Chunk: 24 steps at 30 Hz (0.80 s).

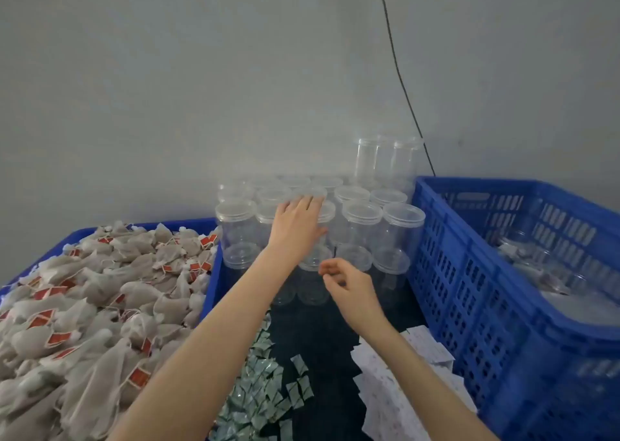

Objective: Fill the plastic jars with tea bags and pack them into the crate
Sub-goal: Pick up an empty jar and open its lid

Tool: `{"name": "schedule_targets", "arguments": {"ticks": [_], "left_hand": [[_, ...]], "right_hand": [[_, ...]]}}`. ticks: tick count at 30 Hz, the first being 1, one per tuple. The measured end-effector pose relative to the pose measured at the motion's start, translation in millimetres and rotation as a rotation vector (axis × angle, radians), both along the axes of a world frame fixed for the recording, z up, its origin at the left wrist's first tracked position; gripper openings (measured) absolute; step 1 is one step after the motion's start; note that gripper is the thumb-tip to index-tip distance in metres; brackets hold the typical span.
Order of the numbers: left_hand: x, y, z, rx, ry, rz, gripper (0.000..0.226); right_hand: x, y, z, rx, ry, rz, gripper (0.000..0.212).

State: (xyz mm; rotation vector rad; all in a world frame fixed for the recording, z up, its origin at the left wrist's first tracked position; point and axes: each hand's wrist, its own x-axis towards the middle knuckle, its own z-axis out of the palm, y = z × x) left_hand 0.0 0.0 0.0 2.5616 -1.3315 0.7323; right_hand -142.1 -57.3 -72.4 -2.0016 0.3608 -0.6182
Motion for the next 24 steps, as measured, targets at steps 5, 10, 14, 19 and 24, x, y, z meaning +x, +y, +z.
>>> {"name": "schedule_targets", "arguments": {"ticks": [5,10,14,19,24], "left_hand": [[14,-14,-25,0.074,-0.05,0.1,0.067],[19,-9,-37,-0.055,-0.237,0.062,0.045],[14,-1,-38,-0.206,-0.37,-0.013,0.042],[1,16,-25,-0.414,-0.484,-0.064,0.04],[-26,48,2,-0.561,-0.464,-0.215,0.033]], "right_hand": [[15,-10,-13,0.019,0.081,-0.043,0.021],[19,-22,-13,0.048,0.065,-0.05,0.02],[22,-26,-8,0.017,0.006,-0.07,0.022],[28,-28,2,-0.067,-0.145,-0.154,0.056],[25,-23,17,-0.078,-0.24,-0.172,0.124]]}}
